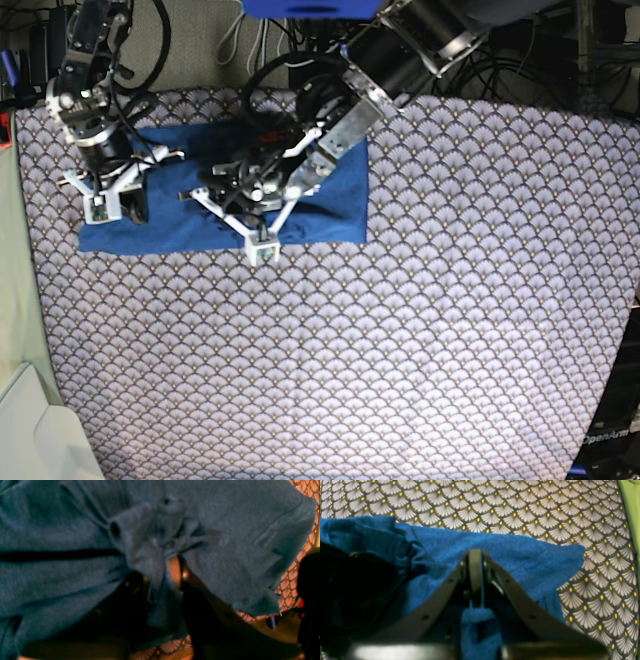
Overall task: Fold the T-shirt properly
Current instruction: 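Lay the folded end onto the shirt and press it flat with the left gripper, then release the shirt and withdraw the left gripper beside the cloth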
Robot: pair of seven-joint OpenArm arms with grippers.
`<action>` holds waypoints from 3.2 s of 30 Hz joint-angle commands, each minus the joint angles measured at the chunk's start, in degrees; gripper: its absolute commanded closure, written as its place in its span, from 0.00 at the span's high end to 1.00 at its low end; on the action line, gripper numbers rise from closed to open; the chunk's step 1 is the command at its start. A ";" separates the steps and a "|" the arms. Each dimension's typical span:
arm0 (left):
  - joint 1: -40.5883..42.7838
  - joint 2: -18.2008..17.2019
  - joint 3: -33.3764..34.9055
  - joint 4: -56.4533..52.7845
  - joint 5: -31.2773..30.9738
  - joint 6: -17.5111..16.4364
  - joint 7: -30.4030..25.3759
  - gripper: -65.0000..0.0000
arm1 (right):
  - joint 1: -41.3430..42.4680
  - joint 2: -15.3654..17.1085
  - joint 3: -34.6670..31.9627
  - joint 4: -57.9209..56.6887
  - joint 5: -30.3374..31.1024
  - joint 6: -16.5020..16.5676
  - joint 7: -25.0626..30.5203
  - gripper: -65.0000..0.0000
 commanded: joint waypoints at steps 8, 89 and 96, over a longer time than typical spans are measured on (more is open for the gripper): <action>-3.44 0.88 0.74 1.32 -1.17 0.54 -4.10 0.06 | 0.38 0.27 0.17 1.23 0.80 0.12 1.55 0.00; 6.14 -34.71 -19.83 24.36 -37.92 0.54 -10.96 0.00 | 3.02 -11.50 -19.96 8.96 0.88 0.82 -8.74 0.00; 9.66 -40.69 -27.92 24.36 -38.36 0.54 -10.96 0.00 | 4.25 -11.50 -27.09 2.19 0.97 -6.12 -8.74 0.00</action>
